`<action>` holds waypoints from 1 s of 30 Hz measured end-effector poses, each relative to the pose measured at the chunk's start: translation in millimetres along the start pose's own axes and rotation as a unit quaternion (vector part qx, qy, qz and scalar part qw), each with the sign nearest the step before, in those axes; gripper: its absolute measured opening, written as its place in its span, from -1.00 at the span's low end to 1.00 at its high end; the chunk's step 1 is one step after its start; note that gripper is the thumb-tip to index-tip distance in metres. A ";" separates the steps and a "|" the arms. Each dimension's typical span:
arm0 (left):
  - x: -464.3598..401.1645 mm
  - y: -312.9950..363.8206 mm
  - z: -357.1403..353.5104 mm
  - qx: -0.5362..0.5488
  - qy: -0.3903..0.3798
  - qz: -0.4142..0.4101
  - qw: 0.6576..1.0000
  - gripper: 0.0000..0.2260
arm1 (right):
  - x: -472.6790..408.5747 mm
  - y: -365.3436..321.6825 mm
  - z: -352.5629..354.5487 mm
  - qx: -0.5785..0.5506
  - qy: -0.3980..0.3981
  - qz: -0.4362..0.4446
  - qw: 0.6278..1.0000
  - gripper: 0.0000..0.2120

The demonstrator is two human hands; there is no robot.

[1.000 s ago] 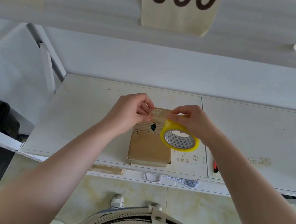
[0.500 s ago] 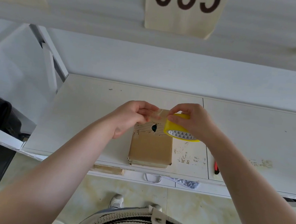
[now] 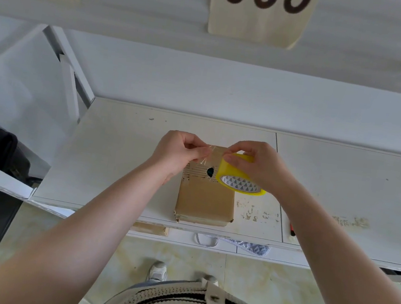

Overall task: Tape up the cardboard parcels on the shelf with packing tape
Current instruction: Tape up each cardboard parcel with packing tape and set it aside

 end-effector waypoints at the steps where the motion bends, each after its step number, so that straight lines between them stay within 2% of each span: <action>1: -2.7 -1.7 5.1 0.000 0.015 -0.002 1.000 -0.88 | -0.1 2.0 0.0 0.005 0.001 -0.003 1.000 -0.83; 4: -8.7 -10.8 22.6 0.014 0.038 0.023 0.999 -0.89 | -3.3 11.4 6.9 0.058 0.017 -0.019 0.998 -0.76; 6: -9.0 -20.5 25.5 0.028 0.039 0.043 0.998 -0.91 | -7.8 14.9 9.7 0.098 -0.001 -0.013 0.995 -0.67; 8: -9.0 -34.2 24.3 0.033 0.044 0.061 0.997 -0.91 | -10.5 16.9 8.3 0.092 -0.024 -0.018 0.995 -0.53; 10: -11.7 -48.1 23.9 0.034 0.056 0.079 0.995 -0.90 | -14.9 18.4 5.7 0.092 -0.032 -0.021 0.995 -0.48; 13: -21.9 -70.4 30.5 0.021 0.088 0.094 0.991 -0.86 | -20.9 20.3 0.6 0.168 -0.032 -0.017 0.985 -0.50; 16: -25.6 -84.4 25.2 0.011 0.077 0.108 0.991 -0.87 | -26.3 21.8 -2.7 0.255 -0.031 -0.013 0.966 -0.58; 22: -32.0 -107.2 10.2 0.001 0.079 0.119 0.990 -0.88 | -32.2 34.4 -13.1 0.273 -0.045 -0.033 0.960 -0.60; 30: -36.5 -116.2 4.5 -0.046 0.091 0.077 0.992 -0.89 | -37.1 39.6 -22.0 0.290 -0.050 -0.046 0.955 -0.59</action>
Point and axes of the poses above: each hand's wrist, its own x-axis away from the middle knuckle, its own z-axis out of the back of the hand, y = z × x, the point moved 5 cm from there along -x, towards the middle knuckle, and after that the axes turned 12 degrees about y, right-handed, at the moved point
